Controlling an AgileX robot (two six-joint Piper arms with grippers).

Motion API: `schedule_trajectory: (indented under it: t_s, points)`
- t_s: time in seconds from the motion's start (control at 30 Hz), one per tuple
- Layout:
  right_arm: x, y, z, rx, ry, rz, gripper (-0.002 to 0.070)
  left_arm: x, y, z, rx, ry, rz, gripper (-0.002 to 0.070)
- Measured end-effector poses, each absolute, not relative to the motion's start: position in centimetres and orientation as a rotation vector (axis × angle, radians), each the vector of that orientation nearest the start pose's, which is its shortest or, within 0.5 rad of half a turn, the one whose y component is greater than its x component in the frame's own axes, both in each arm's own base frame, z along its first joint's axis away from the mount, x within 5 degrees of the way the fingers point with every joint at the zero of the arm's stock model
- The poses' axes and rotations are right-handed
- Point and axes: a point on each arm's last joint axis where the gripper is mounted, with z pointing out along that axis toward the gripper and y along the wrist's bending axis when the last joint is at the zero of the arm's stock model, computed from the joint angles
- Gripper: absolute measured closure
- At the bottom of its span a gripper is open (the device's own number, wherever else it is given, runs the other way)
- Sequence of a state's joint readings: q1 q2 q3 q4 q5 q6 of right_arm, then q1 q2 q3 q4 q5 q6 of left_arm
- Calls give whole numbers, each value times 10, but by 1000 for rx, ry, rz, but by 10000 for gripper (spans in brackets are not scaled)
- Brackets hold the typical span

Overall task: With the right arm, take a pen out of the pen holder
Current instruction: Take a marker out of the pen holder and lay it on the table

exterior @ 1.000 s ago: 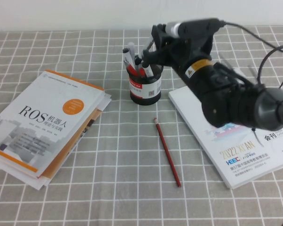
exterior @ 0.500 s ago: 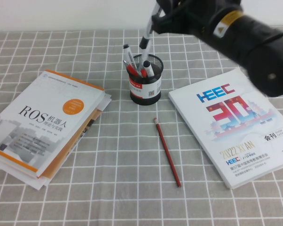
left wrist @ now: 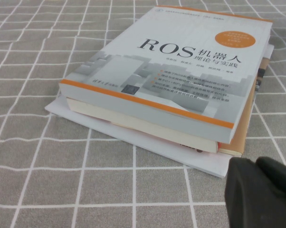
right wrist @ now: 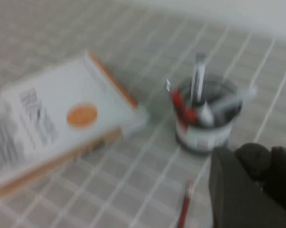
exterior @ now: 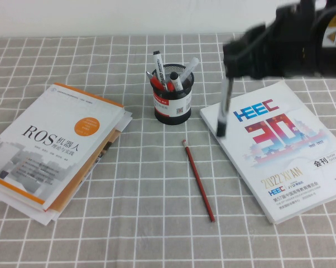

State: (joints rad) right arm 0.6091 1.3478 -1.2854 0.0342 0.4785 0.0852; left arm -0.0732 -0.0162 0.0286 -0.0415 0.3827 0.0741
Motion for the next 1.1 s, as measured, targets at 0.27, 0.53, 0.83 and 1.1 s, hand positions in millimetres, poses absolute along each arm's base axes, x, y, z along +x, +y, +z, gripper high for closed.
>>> schedule_trajectory:
  t_s: [0.27, 0.53, 0.83, 1.1]
  points:
    - [266, 189, 346, -587, 2318, 399, 572, 52, -5, 170, 113, 1875, -40, 678]
    - [308, 226, 307, -709, 2537, 376, 572, 52, -5, 170, 113, 1875, -40, 678]
    - [348, 268, 265, -819, 2595, 518, 572, 52, -5, 170, 113, 1875, -40, 678]
    - [370, 285, 241, -822, 2621, 530, 572, 52, -5, 170, 113, 1875, -40, 678]
